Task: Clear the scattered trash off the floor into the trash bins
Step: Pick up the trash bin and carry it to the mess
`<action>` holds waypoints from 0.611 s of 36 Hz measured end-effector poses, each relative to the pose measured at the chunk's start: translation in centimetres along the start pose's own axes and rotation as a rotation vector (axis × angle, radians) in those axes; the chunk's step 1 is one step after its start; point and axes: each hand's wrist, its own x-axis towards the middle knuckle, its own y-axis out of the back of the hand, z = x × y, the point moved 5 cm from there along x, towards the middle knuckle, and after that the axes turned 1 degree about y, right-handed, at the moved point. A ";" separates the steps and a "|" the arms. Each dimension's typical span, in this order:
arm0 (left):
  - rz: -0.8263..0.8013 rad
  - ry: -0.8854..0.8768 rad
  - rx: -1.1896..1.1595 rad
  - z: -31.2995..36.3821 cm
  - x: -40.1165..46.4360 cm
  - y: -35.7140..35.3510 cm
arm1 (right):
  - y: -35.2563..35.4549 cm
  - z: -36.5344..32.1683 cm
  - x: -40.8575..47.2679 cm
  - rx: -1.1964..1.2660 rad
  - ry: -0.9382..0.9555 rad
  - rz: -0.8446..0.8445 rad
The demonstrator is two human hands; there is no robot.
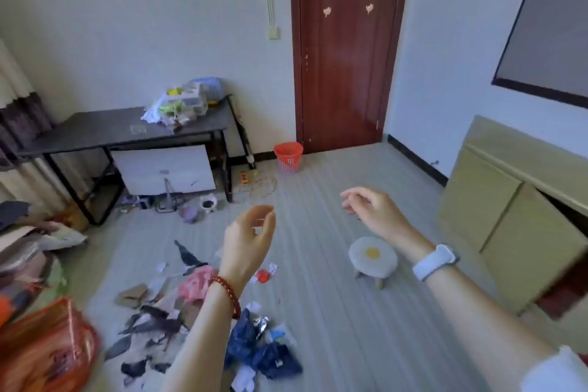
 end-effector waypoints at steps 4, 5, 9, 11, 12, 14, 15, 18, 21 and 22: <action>-0.103 0.130 0.014 -5.1 3.3 -6.7 | 0.0 9.8 3.6 0.015 -0.148 -0.002; -0.115 0.160 0.010 -6.4 4.6 -8.4 | 0.0 12.5 4.6 0.009 -0.196 0.002; -0.136 0.305 0.037 -9.3 11.1 -14.4 | 0.3 19.7 9.1 -0.031 -0.370 -0.052; -0.165 0.364 0.018 -10.0 14.4 -17.7 | -0.1 21.7 12.1 -0.033 -0.422 -0.105; -0.185 0.374 0.005 -10.0 16.0 -19.1 | -0.4 22.1 13.7 -0.036 -0.429 -0.125; -0.203 0.388 -0.012 -10.0 19.1 -21.4 | -0.9 22.6 17.7 -0.039 -0.425 -0.155; -0.204 0.403 -0.018 -10.2 20.6 -22.2 | -1.3 22.7 19.7 -0.048 -0.421 -0.172; -0.182 0.462 -0.016 -11.9 24.7 -22.8 | -2.6 23.0 25.7 -0.076 -0.393 -0.225; -0.147 0.523 0.031 -15.2 28.8 -21.8 | -4.1 23.7 31.9 -0.108 -0.357 -0.298; -0.134 0.545 0.061 -16.6 30.3 -21.2 | -4.6 24.1 34.2 -0.119 -0.345 -0.321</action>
